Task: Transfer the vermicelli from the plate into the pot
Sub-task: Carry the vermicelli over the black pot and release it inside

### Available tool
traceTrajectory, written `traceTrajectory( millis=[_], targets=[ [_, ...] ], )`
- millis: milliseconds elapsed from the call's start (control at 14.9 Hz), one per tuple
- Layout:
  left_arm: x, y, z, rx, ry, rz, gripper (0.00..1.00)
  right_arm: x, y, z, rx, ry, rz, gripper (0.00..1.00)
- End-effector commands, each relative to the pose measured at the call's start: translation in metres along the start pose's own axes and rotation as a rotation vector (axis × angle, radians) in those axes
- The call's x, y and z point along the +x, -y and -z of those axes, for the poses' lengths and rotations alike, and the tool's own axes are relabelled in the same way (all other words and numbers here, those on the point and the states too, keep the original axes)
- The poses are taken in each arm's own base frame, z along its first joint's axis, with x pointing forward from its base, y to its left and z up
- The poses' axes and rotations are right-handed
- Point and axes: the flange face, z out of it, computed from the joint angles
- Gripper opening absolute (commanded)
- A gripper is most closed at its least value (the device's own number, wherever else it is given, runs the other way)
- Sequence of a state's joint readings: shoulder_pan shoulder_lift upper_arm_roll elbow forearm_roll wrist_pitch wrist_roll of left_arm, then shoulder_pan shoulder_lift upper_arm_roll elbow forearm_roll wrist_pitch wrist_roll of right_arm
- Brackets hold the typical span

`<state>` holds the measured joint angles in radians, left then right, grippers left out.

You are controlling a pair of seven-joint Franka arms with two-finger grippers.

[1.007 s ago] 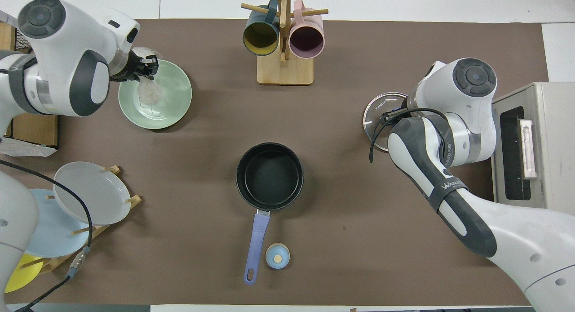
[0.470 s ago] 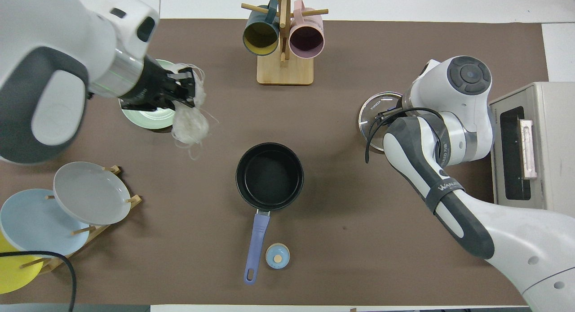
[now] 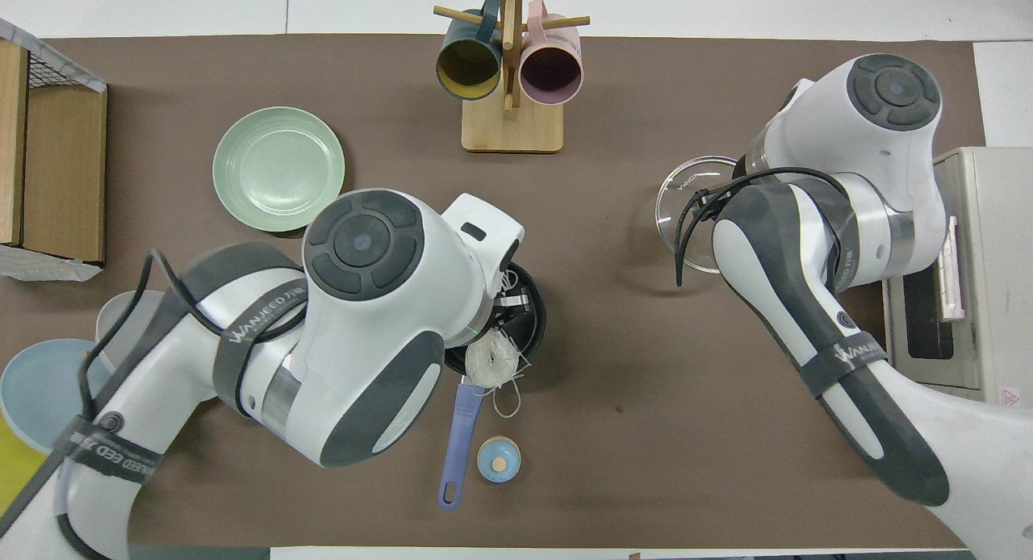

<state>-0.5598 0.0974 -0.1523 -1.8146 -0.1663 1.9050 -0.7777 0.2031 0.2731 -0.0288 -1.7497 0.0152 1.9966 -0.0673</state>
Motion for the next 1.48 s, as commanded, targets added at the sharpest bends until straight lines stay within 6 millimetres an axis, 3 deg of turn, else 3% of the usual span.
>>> traceTrajectory(
  millis=[0, 134, 403, 537, 739, 806, 873, 1007, 1209, 1343, 1410],
  targets=[
    [-0.007, 0.021, -0.034, -0.023, -0.008, 0.033, 0.0, -0.016, 0.016, 0.032, 0.028, 0.015, -0.041, 0.33],
    [0.001, 0.027, -0.05, -0.035, -0.025, 0.049, 0.0, -0.023, 0.026, 0.045, 0.027, 0.023, -0.06, 0.32],
    [0.009, 0.031, -0.073, -0.041, -0.035, 0.055, 0.0, -0.025, 0.03, 0.047, 0.027, 0.029, -0.09, 0.25],
    [0.013, 0.03, -0.104, -0.043, -0.041, 0.062, 0.0, -0.025, 0.038, 0.047, 0.027, 0.035, -0.078, 0.25],
    [0.017, 0.03, -0.116, -0.058, -0.063, 0.058, 0.0, -0.025, 0.039, 0.047, 0.026, 0.035, -0.092, 0.25],
    [0.017, 0.03, -0.116, -0.056, -0.063, 0.056, 0.07, -0.025, 0.04, 0.048, 0.027, 0.035, -0.093, 0.22],
    [0.018, 0.028, -0.11, -0.055, -0.064, 0.053, 0.99, -0.023, 0.041, 0.054, 0.027, 0.032, -0.094, 0.21],
    [0.022, 0.03, -0.068, -0.045, -0.047, 0.055, 1.0, -0.021, 0.042, 0.06, 0.026, 0.033, -0.104, 0.2],
    [0.051, 0.061, 0.026, -0.034, -0.022, 0.05, 1.0, -0.019, 0.052, 0.066, 0.026, 0.027, -0.113, 0.2],
    [0.069, 0.11, 0.09, -0.055, -0.057, 0.049, 1.0, -0.017, 0.069, 0.072, 0.028, 0.015, -0.131, 0.2],
    [0.075, 0.139, 0.113, -0.055, -0.075, 0.025, 1.0, -0.015, 0.088, 0.078, 0.029, 0.001, -0.154, 0.2]
  ],
)
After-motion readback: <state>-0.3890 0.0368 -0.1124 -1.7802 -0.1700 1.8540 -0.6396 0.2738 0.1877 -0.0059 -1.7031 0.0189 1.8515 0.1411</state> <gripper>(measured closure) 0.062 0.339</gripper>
